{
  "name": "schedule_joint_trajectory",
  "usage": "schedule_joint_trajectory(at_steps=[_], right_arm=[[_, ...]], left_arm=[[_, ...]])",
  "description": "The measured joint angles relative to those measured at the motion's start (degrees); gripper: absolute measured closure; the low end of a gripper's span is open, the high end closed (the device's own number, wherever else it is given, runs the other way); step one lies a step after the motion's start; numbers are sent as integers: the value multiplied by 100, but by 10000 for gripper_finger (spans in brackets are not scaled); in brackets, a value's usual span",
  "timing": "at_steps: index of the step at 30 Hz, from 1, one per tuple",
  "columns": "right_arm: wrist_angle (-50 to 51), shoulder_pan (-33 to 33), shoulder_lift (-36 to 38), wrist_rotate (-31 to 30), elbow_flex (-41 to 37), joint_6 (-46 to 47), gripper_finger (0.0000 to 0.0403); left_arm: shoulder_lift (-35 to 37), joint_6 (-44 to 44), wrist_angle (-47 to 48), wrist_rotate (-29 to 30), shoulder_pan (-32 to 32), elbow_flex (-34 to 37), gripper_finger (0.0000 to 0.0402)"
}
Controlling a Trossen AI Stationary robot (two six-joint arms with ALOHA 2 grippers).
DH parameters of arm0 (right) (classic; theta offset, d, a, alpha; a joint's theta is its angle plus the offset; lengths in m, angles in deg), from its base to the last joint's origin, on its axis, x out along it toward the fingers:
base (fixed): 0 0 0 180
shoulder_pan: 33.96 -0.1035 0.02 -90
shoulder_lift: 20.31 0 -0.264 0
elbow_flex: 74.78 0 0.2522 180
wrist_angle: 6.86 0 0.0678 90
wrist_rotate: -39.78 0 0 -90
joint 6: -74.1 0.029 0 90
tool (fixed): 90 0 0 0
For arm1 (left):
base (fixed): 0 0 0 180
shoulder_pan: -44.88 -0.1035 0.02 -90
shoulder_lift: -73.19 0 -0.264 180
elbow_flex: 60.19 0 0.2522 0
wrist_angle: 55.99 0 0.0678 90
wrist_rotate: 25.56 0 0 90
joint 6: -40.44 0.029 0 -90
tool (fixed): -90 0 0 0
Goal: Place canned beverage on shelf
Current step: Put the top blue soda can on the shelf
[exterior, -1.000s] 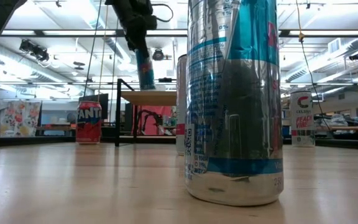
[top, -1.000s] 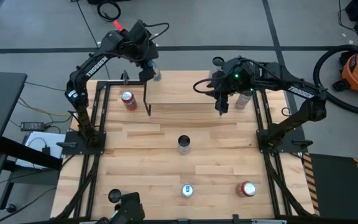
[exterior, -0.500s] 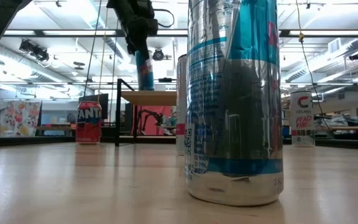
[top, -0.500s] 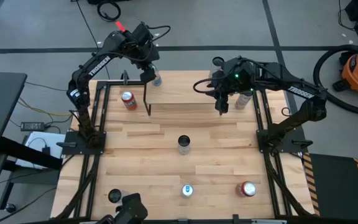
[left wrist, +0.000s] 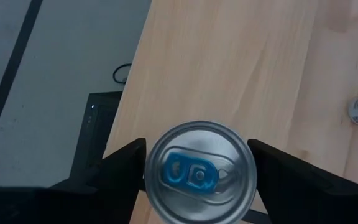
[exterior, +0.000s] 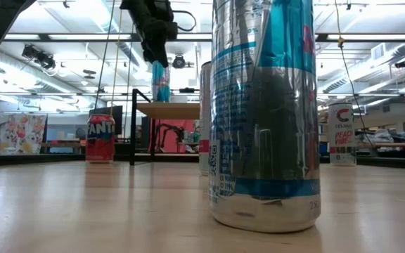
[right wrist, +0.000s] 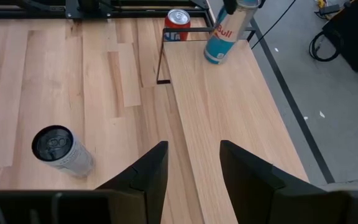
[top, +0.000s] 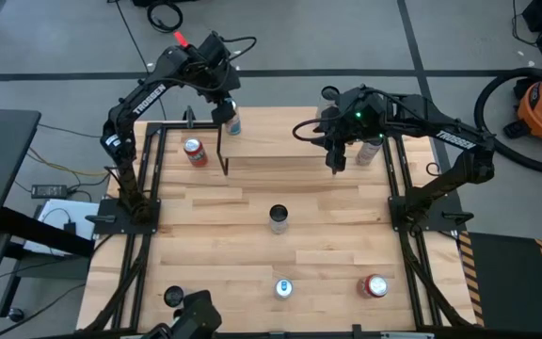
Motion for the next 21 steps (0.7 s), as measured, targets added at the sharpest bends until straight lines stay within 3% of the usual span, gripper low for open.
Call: schedule_joint_trajectory(at_steps=[21], right_arm=[[2, 0, 0, 26, 0, 4, 248]], left_arm=[[0, 45, -485, 132, 0, 0, 113]])
